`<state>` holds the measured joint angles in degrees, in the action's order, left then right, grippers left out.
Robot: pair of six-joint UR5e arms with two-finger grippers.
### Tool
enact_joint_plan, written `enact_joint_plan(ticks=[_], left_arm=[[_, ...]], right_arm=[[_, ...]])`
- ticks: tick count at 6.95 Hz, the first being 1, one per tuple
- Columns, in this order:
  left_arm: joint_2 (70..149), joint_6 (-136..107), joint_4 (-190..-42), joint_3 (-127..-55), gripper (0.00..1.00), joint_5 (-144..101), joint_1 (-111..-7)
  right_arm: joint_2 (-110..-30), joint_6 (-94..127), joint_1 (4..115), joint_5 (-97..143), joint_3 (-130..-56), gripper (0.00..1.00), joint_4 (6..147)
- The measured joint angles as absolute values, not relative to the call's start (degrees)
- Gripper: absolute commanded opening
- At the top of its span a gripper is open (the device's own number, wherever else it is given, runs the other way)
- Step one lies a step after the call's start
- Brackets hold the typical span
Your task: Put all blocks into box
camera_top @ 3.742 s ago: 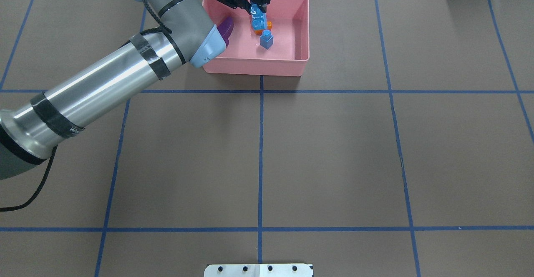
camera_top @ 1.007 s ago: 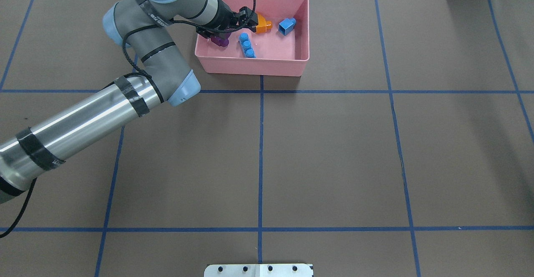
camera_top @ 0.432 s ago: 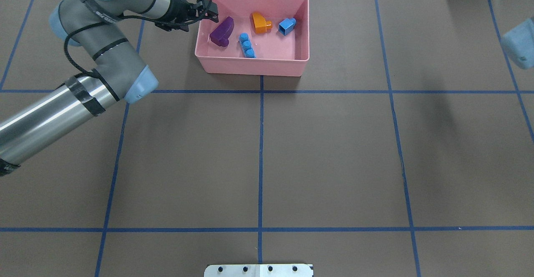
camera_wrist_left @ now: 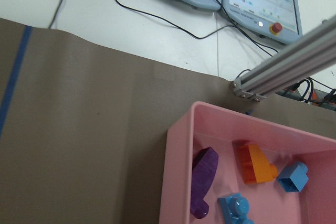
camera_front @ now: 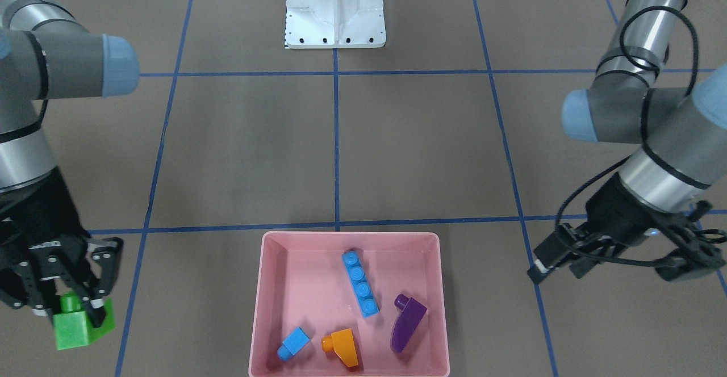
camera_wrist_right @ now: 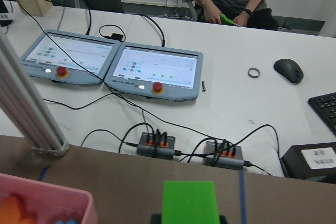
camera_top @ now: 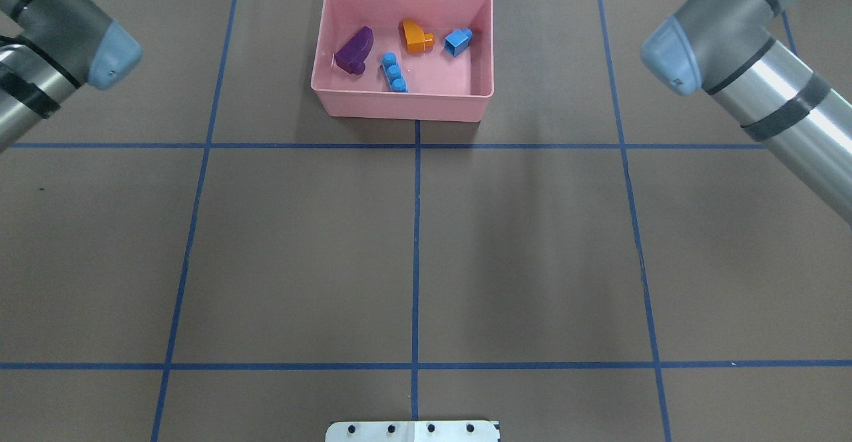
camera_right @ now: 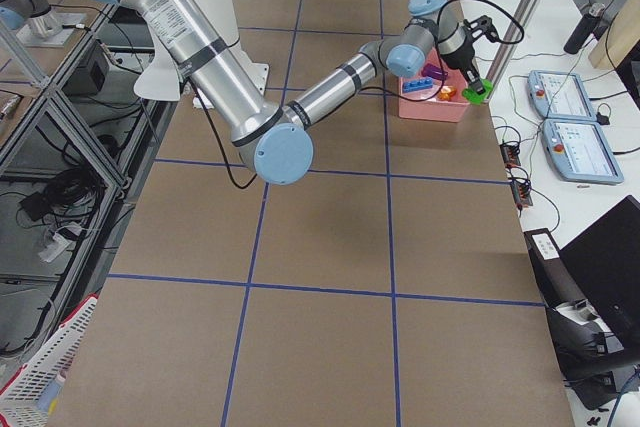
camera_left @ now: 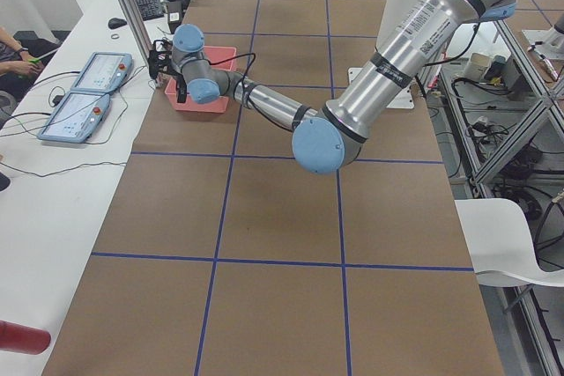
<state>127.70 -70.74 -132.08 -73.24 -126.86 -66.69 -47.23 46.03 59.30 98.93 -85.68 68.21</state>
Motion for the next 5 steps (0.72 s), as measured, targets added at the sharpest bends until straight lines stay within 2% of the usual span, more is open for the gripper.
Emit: enact_joint_plan(ticks=[1,2,3,5], left_arm=[[125.3,-70.6,-132.1,-74.1,1.0,-127.8,-69.6],[123.2,-69.3,-132.1,-74.7,1.0,-127.9,-71.9],[121.2,-66.2,-132.1,-75.1,1.0,-127.9,-73.7],[118.7,-61.0,-131.9,-75.4,1.0,-127.7,-75.3]], right_arm=[[-42.8,48.7,55.1,96.7,-83.0,0.0,66.8],[-39.0,50.8,50.8,93.7,-79.7,0.16,64.9],[-36.1,53.0,47.5,91.0,-76.5,0.99,63.2],[-33.3,55.0,44.8,89.0,-71.2,0.99,60.3]])
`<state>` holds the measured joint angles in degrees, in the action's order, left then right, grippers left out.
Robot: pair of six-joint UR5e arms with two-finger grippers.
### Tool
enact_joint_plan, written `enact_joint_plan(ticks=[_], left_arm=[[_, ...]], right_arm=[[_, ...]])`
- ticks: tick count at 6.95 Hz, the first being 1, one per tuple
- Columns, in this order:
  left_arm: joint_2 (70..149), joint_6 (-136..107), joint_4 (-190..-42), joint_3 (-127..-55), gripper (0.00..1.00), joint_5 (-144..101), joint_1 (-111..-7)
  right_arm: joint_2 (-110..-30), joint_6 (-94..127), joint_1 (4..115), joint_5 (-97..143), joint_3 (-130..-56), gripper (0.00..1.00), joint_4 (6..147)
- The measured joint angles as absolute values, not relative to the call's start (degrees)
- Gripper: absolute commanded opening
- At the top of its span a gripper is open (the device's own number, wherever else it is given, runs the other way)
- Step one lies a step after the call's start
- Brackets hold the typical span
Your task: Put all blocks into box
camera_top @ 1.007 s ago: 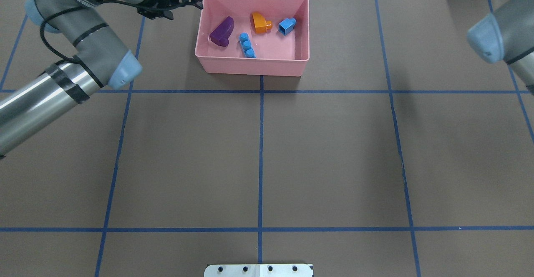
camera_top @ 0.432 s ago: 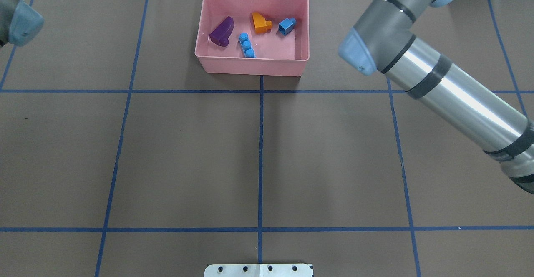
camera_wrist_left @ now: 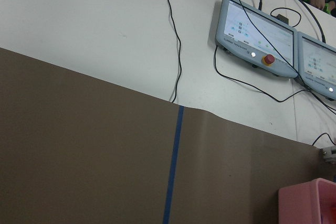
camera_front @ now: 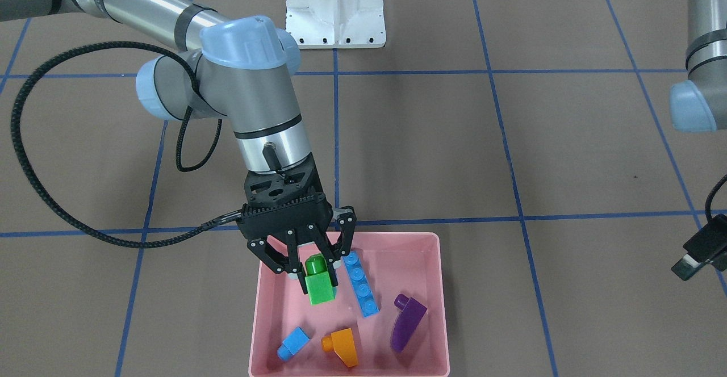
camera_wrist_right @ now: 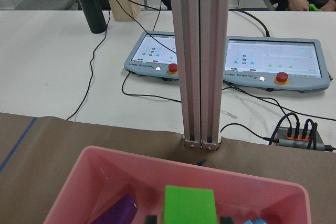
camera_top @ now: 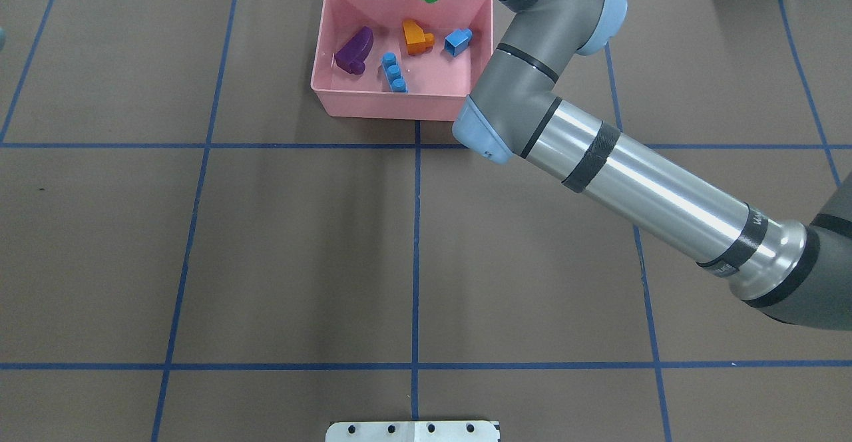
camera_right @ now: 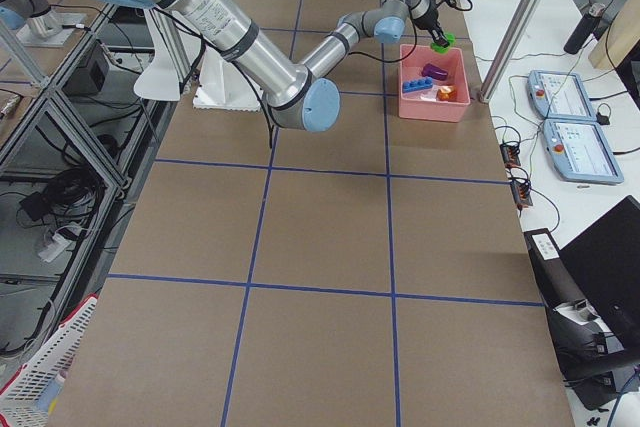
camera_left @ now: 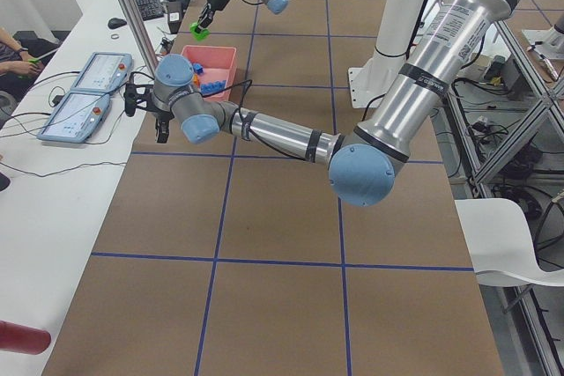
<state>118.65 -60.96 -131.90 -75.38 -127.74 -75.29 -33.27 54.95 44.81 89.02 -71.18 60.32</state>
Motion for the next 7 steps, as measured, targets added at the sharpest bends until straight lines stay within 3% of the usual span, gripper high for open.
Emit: enact_joint_plan(ticks=[4,7], left_arm=[[113.7,-50.7,-131.6,-75.4,1.0,-127.8,-76.9],[107.1,-34.6,-127.8,-76.3,1.0,-128.2,-79.9]], right_arm=[[-30.7,54.3,47.7,99.2,-70.2,1.0,65.5],[-35.6,41.7,53.8,111.1,-84.6,1.0,93.5]])
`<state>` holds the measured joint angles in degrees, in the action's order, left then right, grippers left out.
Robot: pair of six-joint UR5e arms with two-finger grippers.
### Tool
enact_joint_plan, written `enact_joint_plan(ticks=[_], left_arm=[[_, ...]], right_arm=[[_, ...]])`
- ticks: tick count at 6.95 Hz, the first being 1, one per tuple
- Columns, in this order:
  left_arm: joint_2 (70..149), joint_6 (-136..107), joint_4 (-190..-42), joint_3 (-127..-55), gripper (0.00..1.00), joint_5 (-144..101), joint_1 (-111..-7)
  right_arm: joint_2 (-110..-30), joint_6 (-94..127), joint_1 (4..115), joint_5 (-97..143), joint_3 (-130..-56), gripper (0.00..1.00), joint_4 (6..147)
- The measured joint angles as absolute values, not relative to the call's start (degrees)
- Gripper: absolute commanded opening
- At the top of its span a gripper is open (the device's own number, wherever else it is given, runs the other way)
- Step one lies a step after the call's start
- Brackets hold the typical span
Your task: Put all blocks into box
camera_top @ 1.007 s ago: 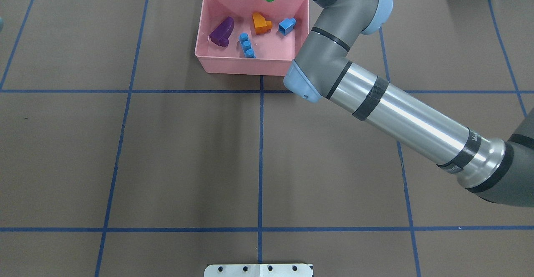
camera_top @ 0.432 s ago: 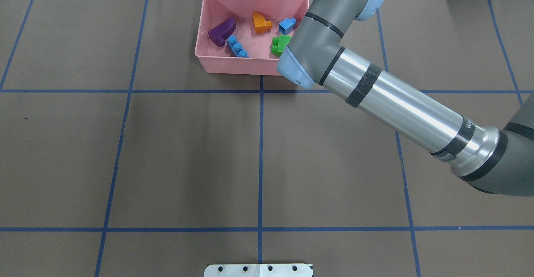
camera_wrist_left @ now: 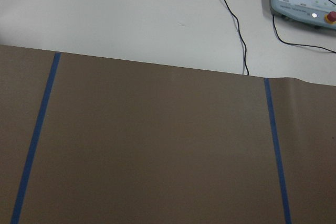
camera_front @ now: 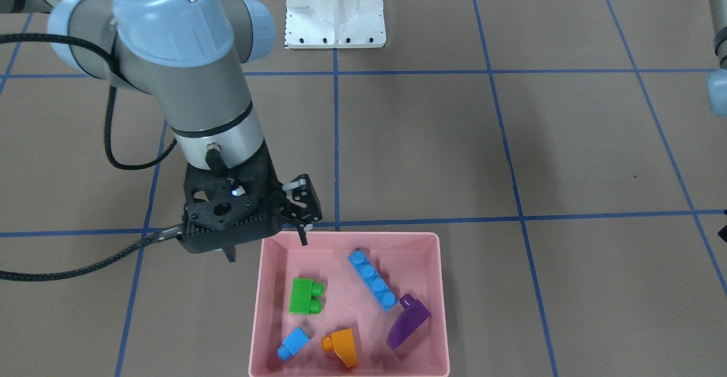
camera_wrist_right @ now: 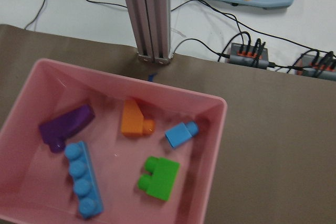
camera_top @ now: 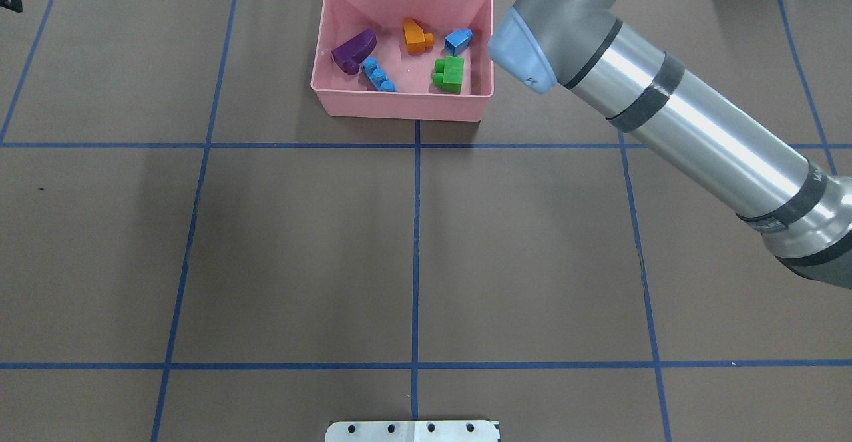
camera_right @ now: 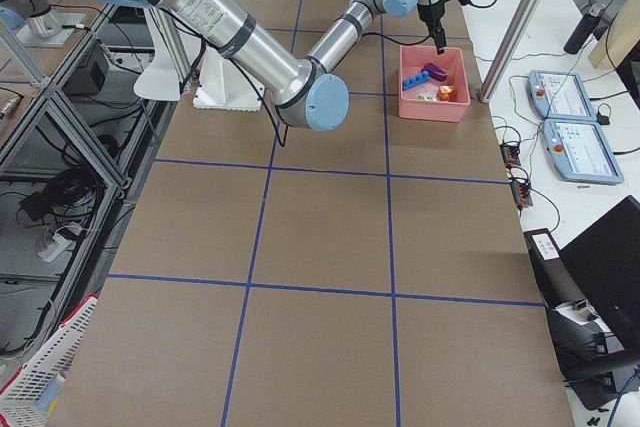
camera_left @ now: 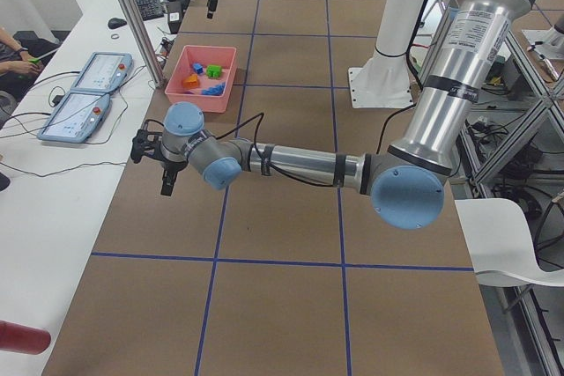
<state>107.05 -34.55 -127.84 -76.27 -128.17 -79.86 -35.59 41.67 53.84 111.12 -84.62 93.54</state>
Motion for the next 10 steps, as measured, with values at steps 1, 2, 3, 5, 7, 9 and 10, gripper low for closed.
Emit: enact_joint_plan(ticks=[1,2,3,5,7,9,10], left_arm=[[104.2,-26.7,-125.5,-76.4,1.0,-128.1,-80.9],[102.0,-18.8,-122.8,-76.4,1.0,-127.8,-82.1],[100.4,-11.2,-119.8,-76.4,1.0,-127.7,-83.6],[99.0,3.7,-113.1,-76.7,1.0,-127.8,-86.6],[96.5,15.4,-109.0,-77.2,1.0,-128.3,-88.4],[92.5,18.9,-108.7,-78.3,1.0,-128.6,-90.4],[90.2,18.9,-109.1,-79.8,1.0,-128.6,-90.9]], right_arm=[[-41.1,35.6,55.5,111.7,-90.6,1.0,100.0],[-47.6,30.5,57.4,112.2,-95.2,1.0,102.5],[-54.1,24.9,60.0,113.0,-98.6,1.0,103.3],[-64.5,15.0,65.4,117.7,-101.5,1.0,103.4],[-71.5,7.2,70.2,123.4,-102.2,1.0,103.4],[-77.0,-3.1,75.8,126.4,-101.4,1.0,103.4],[-78.3,-6.0,79.0,129.0,-101.1,1.0,103.3]])
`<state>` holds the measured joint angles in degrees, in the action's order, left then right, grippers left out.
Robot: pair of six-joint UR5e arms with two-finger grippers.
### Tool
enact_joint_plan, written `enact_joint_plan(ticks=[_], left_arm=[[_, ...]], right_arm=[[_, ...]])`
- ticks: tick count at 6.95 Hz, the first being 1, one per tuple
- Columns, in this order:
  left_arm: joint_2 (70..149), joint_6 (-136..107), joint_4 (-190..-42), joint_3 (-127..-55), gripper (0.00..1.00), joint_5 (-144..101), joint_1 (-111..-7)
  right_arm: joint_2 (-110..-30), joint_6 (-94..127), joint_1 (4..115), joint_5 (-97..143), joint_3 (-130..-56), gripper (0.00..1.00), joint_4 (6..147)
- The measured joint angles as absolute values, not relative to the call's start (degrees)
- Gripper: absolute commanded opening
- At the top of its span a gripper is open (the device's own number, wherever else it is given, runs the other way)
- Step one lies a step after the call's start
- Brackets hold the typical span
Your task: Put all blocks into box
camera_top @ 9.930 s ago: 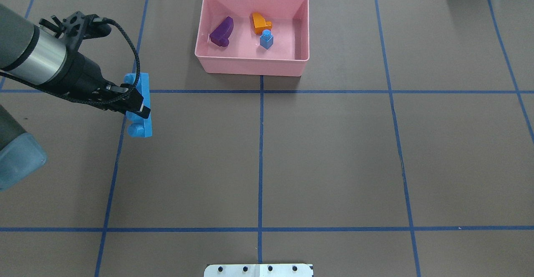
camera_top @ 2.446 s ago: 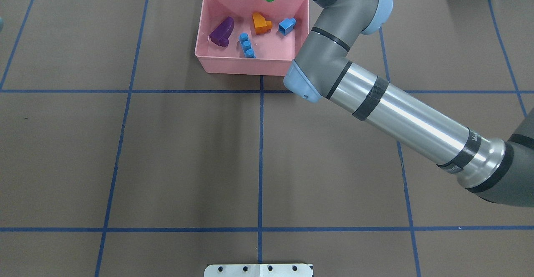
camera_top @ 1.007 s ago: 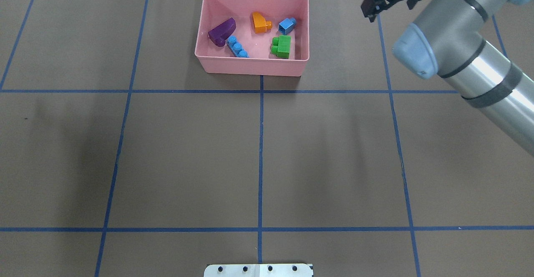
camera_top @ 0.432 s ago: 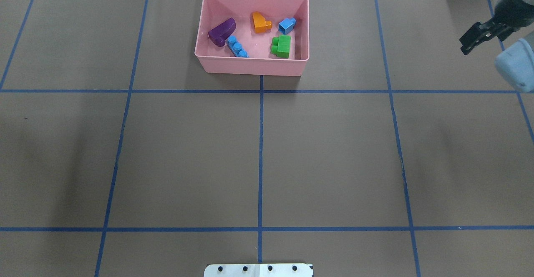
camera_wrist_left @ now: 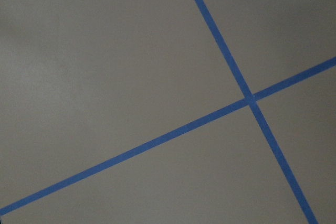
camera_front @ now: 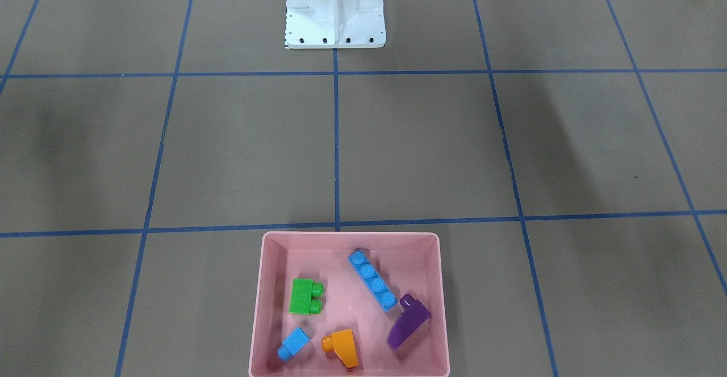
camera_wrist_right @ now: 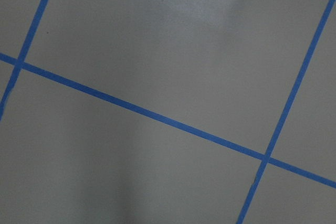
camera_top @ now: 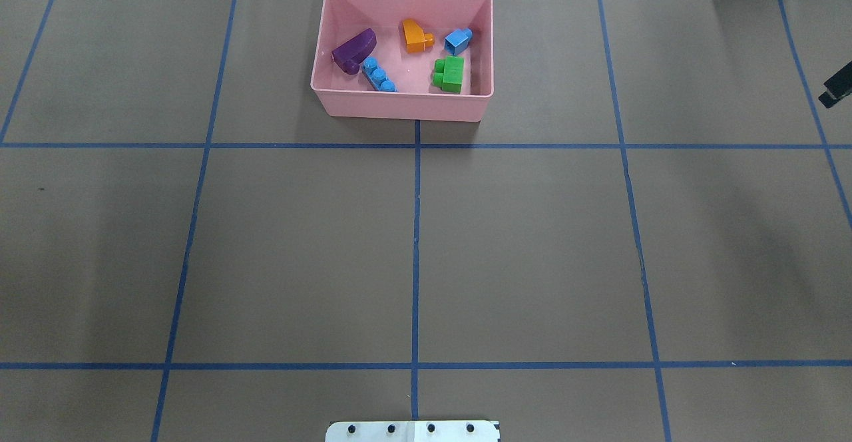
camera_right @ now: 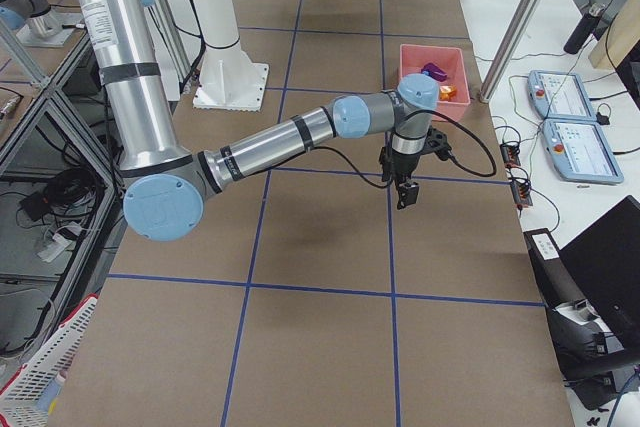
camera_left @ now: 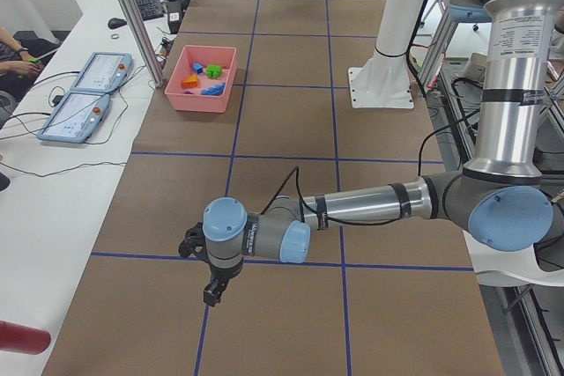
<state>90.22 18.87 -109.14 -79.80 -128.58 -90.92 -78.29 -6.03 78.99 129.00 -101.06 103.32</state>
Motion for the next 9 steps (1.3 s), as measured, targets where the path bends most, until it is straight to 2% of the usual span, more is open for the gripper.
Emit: enact_joint_plan(ticks=[3,6,9], left_arm=[[87.7,19.0,-109.7,-81.9,1.0,-128.1,-92.7],[88.2,16.0,-106.5,-84.5,1.0,-128.3,-93.1],[87.2,9.2,-91.4,-97.1,1.0,-130.7,-93.2]], right_arm=[[-84.5,-7.7,84.9,131.9,-100.0,1.0,99.2],[-90.0,-7.6,87.2,132.3,-94.1,1.0,91.7],[-91.2,-7.5,89.2,134.9,-91.1,1.0,89.4]])
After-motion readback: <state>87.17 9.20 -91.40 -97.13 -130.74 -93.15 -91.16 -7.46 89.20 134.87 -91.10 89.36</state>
